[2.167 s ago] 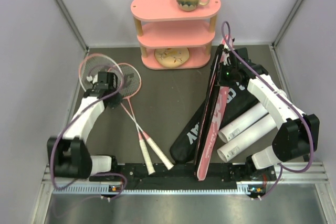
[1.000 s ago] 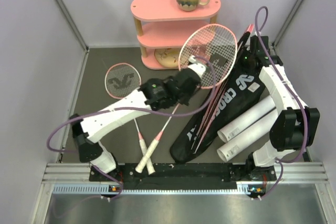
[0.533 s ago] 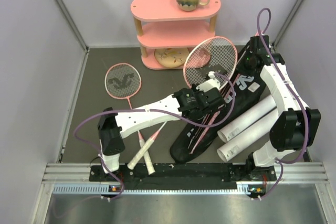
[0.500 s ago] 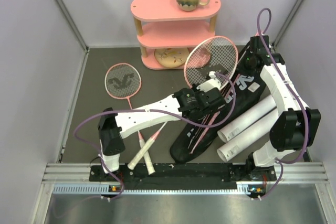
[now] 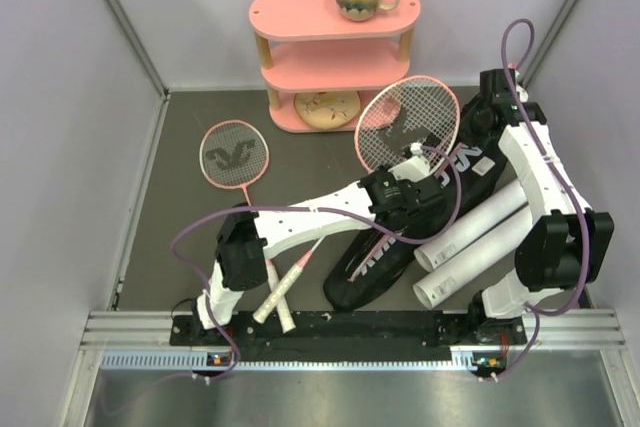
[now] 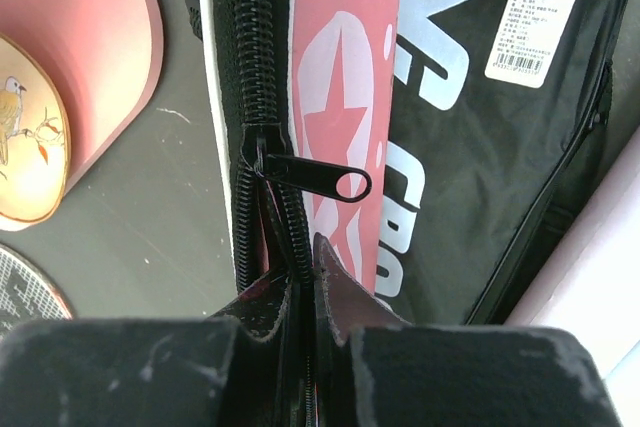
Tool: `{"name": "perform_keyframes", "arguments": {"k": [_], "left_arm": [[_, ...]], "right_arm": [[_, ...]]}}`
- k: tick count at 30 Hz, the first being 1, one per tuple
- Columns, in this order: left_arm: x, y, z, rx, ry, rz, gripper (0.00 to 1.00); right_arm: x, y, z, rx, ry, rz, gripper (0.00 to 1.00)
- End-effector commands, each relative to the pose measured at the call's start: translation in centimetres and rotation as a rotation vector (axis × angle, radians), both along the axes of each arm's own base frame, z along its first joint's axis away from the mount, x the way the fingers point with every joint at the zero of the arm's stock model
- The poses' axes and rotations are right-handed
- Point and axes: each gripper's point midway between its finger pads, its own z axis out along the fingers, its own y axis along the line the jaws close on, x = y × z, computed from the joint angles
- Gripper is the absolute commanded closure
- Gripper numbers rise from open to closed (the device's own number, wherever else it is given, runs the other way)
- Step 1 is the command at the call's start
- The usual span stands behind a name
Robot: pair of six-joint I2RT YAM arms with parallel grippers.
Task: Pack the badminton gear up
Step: Place the racket in the racket bag.
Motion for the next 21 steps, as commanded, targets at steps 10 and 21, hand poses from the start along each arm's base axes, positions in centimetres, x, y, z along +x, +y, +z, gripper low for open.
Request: {"name": "perform_keyframes", "arguments": {"k": [10, 21], "left_arm": [[-4.5, -1.6, 3.7, -0.364, 0.359, -0.441, 1.00], [-12.5, -2.9, 12.9, -1.071, 0.947, -0.976, 1.00]], "right_arm": [[3.0, 2.3, 3.9, 0.016, -0.298, 0.379, 1.00], [3.7, 3.6, 3.9, 0.138, -0.379, 0.490, 1.00]]}}
